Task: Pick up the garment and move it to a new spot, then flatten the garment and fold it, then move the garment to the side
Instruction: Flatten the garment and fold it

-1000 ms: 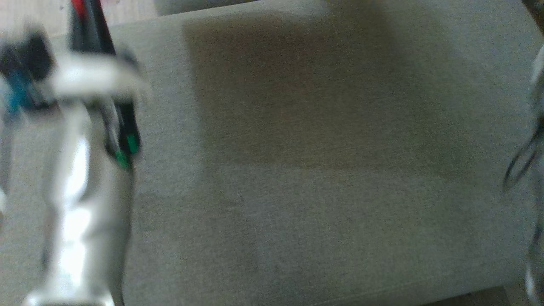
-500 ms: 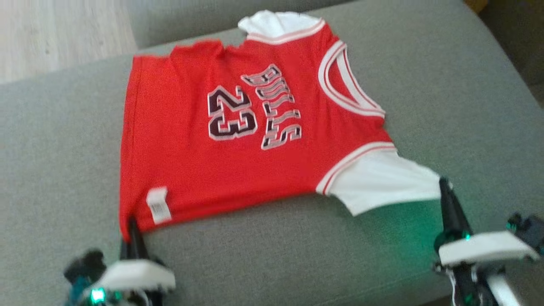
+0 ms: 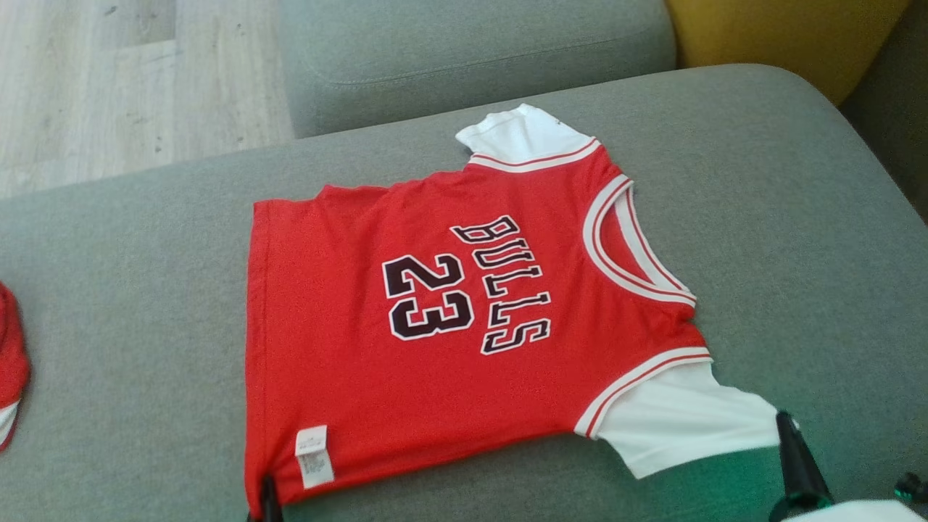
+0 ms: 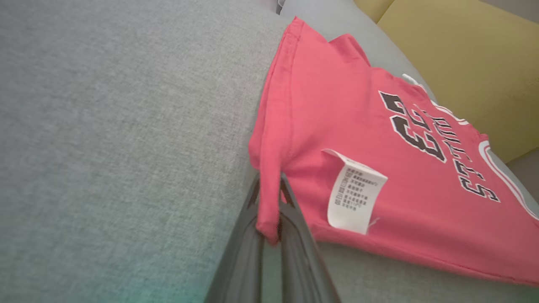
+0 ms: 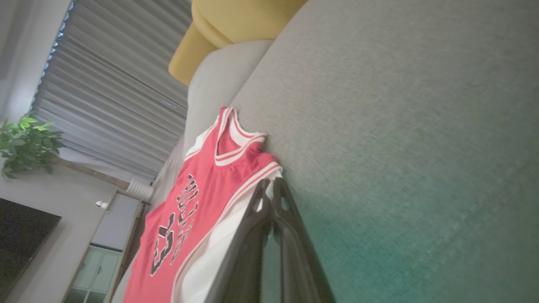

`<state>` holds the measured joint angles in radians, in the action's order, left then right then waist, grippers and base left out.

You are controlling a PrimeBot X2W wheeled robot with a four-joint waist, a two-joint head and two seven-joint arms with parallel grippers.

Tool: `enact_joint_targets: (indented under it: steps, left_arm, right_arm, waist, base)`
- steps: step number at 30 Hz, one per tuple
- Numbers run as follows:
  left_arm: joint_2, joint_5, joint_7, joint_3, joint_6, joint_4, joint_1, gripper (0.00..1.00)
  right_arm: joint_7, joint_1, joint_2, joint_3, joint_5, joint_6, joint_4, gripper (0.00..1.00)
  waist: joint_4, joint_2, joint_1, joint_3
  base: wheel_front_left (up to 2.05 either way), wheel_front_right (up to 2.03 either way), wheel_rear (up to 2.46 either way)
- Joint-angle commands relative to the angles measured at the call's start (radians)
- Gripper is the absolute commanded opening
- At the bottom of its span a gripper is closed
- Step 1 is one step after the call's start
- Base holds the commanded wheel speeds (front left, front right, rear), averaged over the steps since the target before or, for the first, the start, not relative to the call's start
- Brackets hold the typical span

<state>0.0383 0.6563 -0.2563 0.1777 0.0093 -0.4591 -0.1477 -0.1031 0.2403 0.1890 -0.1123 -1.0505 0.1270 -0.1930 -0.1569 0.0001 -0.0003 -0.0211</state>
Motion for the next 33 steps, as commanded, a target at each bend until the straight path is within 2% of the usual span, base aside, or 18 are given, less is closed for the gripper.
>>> enact_joint_targets:
  steps: [1,7,11,19,32,33]
  left_arm:
    - [0.012,-0.009,-0.005,-0.019,0.004,0.044,0.034,0.0]
    - [0.012,0.012,-0.005,0.028,0.003,0.081,0.137,0.0]
    - [0.012,0.048,-0.005,0.053,0.029,0.082,0.225,0.0]
    - [0.012,0.079,-0.005,0.095,0.116,0.011,0.367,0.0]
    - [0.012,0.102,-0.005,0.135,0.164,-0.041,0.511,0.0]
    - [0.012,0.099,-0.005,0.132,0.173,-0.039,0.517,0.31]
  right_arm:
    - [0.007,-0.038,0.007,0.003,-0.007,0.004,0.053,0.0]
    - [0.035,-0.147,-0.033,0.029,0.006,0.004,0.091,0.0]
    - [0.046,-0.259,-0.058,0.043,0.016,0.004,0.07,0.0]
    - [0.041,-0.473,-0.069,0.064,0.059,0.004,-0.066,0.0]
    - [-0.037,-0.716,-0.058,0.045,0.125,0.004,-0.307,0.0]
    - [-0.047,-0.727,-0.056,0.038,0.133,0.004,-0.322,0.0]
  waist:
    - [0.011,-0.0001,0.0003,0.0]
    - [0.027,-0.0001,0.0003,-0.043]
    - [0.038,-0.0001,0.0003,-0.079]
    - [0.059,-0.0001,0.0003,-0.152]
    - [0.082,-0.0001,0.0003,-0.223]
    - [0.083,-0.0001,0.0003,-0.224]
  base:
    - [0.0,0.0,0.0]
    - [0.0,0.0,0.0]
    - [0.0,0.0,0.0]
    - [0.0,0.0,0.0]
    - [0.0,0.0,0.0]
    - [0.0,0.0,0.0]
